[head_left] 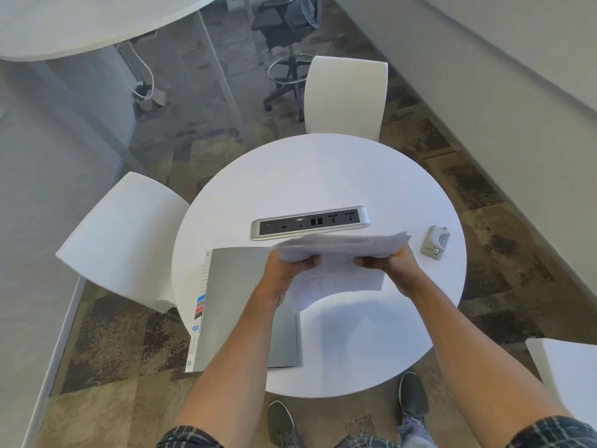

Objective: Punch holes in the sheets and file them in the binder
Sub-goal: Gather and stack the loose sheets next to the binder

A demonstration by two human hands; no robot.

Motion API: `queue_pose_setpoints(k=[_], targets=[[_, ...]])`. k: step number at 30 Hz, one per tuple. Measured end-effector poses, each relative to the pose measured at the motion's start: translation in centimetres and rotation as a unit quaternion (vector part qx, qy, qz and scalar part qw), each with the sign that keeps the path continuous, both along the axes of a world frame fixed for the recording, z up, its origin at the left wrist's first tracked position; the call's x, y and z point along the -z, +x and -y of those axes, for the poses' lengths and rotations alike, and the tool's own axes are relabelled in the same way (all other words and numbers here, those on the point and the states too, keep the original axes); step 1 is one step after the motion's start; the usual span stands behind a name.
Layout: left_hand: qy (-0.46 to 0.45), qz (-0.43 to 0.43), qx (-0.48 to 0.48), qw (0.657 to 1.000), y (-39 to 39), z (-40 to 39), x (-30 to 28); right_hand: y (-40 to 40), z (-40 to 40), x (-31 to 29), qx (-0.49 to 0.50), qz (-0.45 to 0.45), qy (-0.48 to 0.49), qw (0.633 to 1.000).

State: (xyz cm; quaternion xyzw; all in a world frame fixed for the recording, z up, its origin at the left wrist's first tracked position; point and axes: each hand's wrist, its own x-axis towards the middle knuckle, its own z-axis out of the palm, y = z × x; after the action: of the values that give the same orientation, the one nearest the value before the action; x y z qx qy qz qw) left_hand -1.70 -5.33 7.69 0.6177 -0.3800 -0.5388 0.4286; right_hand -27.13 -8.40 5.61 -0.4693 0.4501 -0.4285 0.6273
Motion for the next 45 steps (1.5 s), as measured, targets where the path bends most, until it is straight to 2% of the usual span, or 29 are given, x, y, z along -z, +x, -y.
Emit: queue_pose_setpoints(k=[6, 13, 16, 18, 24, 30, 36, 40, 45], targets=[[0.001, 0.013, 0.065, 0.998, 0.0, -1.0, 0.7, -1.4, -1.2, 0.7, -0.012, -0.015, -0.006, 1.0], [0.027, 0.053, 0.121, 0.991, -0.2, -2.8, 3.6, -1.4, -3.4, 4.0, -0.014, -0.072, 0.05, 0.996], [-0.007, 0.088, 0.133, 0.987, 0.5, -2.1, 4.4, -1.3, -3.1, 3.8, -0.013, -0.07, 0.032, 0.997], [0.017, 0.116, 0.099, 0.988, 0.2, -1.6, 4.7, -1.2, -3.0, 3.9, 0.02, -0.068, 0.04, 0.997], [0.079, -0.01, 0.034, 0.996, -1.0, -2.1, 6.1, -1.0, -3.9, 4.7, 0.047, -0.031, 0.095, 0.994], [0.122, 0.014, -0.016, 0.992, -1.3, -3.1, 8.3, -1.1, -4.5, 6.7, 0.061, -0.042, 0.144, 0.987], [0.142, 0.102, -0.009, 0.985, -1.2, -3.4, 9.1, -1.1, -3.8, 7.4, 0.076, -0.135, 0.212, 0.965], [0.154, 0.147, 0.009, 0.977, -1.3, -3.5, 10.0, -1.2, -3.7, 8.1, 0.077, -0.198, 0.195, 0.958], [0.162, 0.195, -0.035, 0.967, -2.0, -3.7, 9.9, -1.7, -4.0, 9.7, 0.13, -0.266, 0.174, 0.939]])
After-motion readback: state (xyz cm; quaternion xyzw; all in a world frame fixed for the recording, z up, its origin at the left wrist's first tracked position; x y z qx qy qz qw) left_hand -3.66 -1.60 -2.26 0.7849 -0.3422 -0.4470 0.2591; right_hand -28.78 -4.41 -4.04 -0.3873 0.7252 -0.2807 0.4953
